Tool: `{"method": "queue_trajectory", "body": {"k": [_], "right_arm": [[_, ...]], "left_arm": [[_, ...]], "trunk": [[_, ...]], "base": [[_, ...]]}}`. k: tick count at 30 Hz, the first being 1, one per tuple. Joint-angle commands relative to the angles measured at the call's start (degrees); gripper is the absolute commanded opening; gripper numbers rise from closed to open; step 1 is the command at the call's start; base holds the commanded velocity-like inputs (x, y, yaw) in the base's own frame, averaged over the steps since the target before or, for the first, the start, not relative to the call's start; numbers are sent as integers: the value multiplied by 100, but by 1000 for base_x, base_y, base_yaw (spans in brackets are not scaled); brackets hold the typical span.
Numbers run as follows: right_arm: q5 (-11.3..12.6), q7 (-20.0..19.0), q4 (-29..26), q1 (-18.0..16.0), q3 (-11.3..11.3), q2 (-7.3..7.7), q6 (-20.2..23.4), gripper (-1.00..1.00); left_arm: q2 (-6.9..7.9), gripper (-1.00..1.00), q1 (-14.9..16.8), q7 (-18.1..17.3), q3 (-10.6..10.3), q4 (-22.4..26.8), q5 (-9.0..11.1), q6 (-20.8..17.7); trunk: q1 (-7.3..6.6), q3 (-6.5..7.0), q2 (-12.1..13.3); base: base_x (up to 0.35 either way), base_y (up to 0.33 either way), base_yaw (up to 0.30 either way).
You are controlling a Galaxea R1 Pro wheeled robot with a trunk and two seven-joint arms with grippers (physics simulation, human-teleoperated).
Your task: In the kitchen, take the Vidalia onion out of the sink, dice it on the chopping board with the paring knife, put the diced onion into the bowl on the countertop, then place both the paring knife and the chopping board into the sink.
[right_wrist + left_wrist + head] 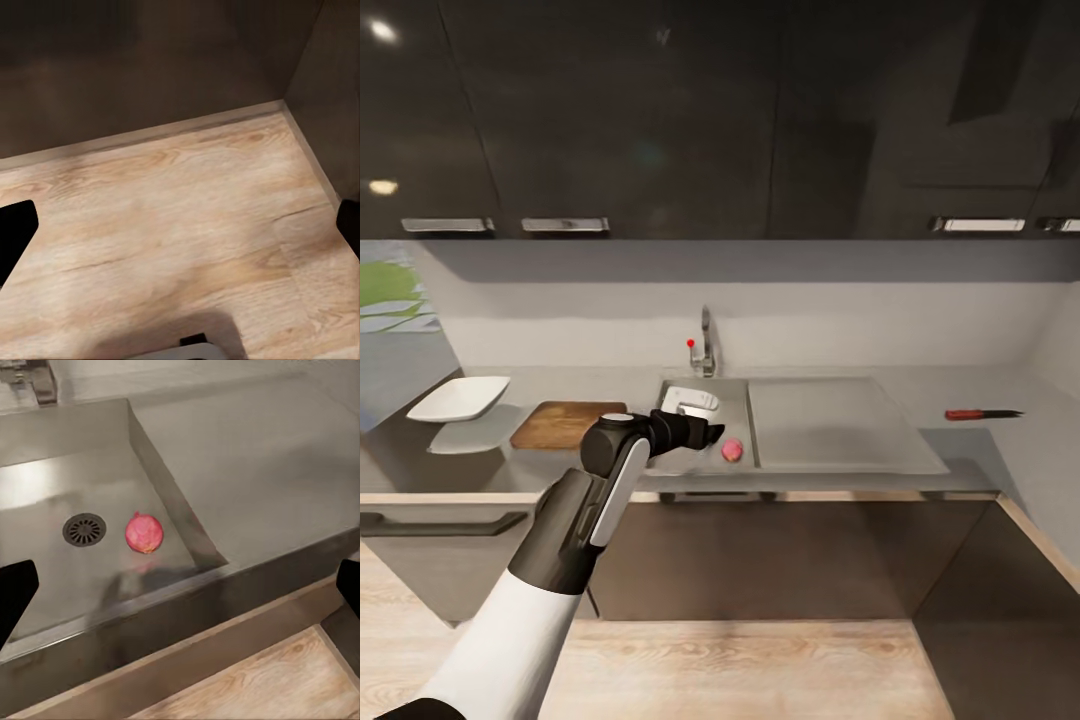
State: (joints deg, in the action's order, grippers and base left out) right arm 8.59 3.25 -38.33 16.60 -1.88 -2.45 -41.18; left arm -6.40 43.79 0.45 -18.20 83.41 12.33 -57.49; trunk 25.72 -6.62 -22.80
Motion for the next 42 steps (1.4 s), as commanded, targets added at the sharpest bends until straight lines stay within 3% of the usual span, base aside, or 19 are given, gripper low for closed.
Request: {"method": "queue_trajectory", "body": {"k": [1, 5, 24, 31, 42], "right_arm": [[11, 0, -8, 2, -5, -4, -4, 100], [11, 0, -8, 2, -5, -2, -4, 100], [11, 0, -7, 2, -5, -4, -4, 100], [11, 0, -4, 2, -5, -6, -4, 100], [7, -7, 8, 2, 2, 1, -4, 100]], "left_arm": [[-2, 100, 6, 6, 1, -2, 15, -25], [6, 100, 6, 7, 1, -44, 15, -25], [354, 100, 6, 4, 26, -486, 7, -16], [397, 100, 6, -9, 35, -874, 7, -16], [387, 100, 5, -10, 36, -1059, 7, -12]], "trunk": [[7, -11, -11], [7, -11, -11], [7, -11, -11], [7, -11, -11], [7, -11, -11]], "base": [[281, -184, 0], [281, -188, 0], [173, -134, 0], [6, -5, 0], [0, 0, 0]]}}
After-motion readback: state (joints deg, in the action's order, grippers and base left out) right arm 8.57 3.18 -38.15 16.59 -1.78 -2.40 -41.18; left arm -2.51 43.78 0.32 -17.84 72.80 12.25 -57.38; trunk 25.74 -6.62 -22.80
